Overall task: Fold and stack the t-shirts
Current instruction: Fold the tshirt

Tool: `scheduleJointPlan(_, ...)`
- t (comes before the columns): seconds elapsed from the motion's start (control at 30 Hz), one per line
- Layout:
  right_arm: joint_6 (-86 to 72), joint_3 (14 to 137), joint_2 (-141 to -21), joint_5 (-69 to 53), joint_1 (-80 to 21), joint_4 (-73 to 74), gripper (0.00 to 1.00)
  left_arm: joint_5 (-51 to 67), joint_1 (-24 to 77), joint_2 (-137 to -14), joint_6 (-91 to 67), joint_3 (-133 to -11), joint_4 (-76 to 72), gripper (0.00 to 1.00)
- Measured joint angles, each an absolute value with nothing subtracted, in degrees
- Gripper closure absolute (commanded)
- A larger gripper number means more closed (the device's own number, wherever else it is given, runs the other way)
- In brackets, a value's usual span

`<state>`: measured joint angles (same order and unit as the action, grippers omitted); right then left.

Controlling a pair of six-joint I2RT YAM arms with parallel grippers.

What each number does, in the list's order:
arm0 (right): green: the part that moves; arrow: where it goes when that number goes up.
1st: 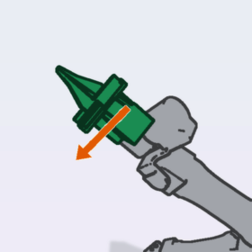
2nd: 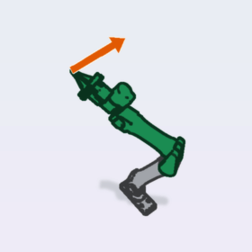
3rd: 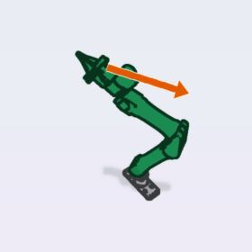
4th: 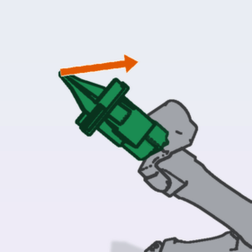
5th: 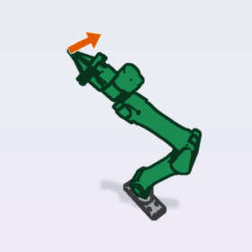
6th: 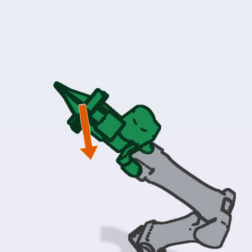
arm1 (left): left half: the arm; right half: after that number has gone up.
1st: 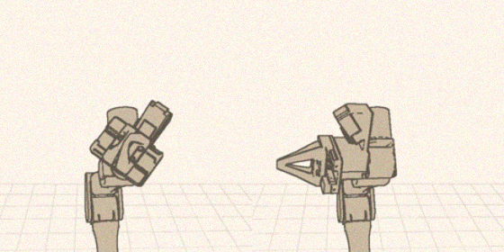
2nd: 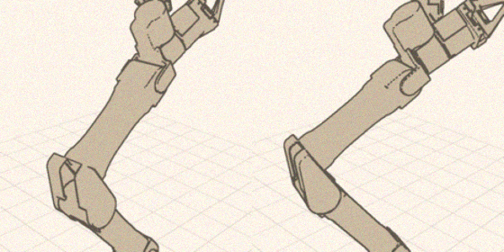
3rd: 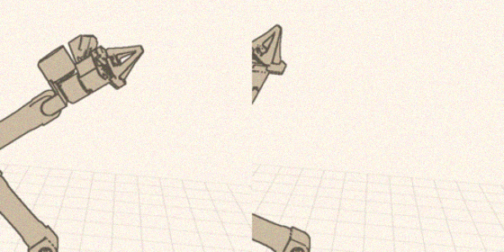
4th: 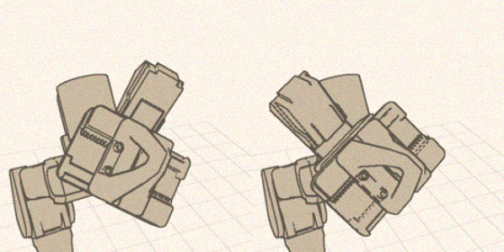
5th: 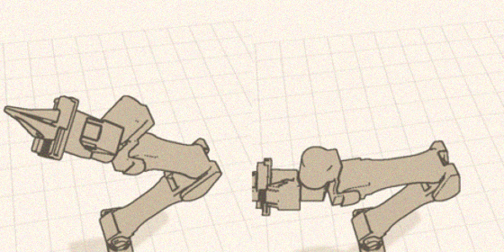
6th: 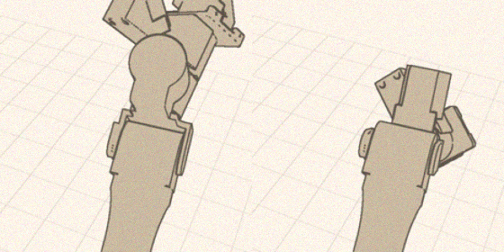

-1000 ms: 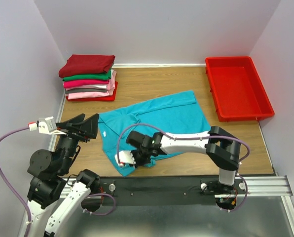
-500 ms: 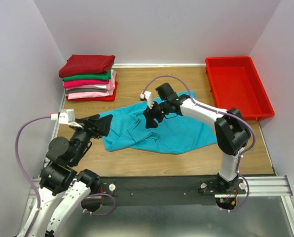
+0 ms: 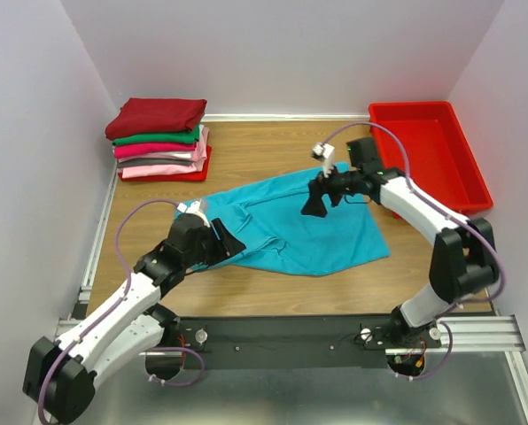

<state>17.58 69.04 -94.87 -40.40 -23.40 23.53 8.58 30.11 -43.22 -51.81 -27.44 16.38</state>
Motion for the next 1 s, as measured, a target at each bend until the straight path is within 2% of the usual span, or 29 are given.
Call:
scheduleJointPlan(0.17, 19.5, 61.8, -87.4, -42.2, -17.2, 23.0, 0.04, 6.7, 32.5, -51.0, -59.9, -27.9, 16.2, 0.49)
scheduleJointPlan(0.33, 19.6, 59.7, -87.1, -44.6, -13.9, 23.4, 0.05, 3.3, 34.2, -59.5, -66.8, -29.9, 15.9, 0.52)
scheduleJointPlan(0.67, 19.6, 59.5, -87.0, -47.7, -11.2, 23.4, 0.06, -1.1, 34.3, -68.7, -71.7, -32.3, 14.1, 0.52)
scheduleJointPlan(1.0, 19.6, 59.5, -87.0, -49.0, -10.3, 23.4, 0.06, -2.1, 34.3, -71.6, -71.8, -32.9, 12.8, 0.52)
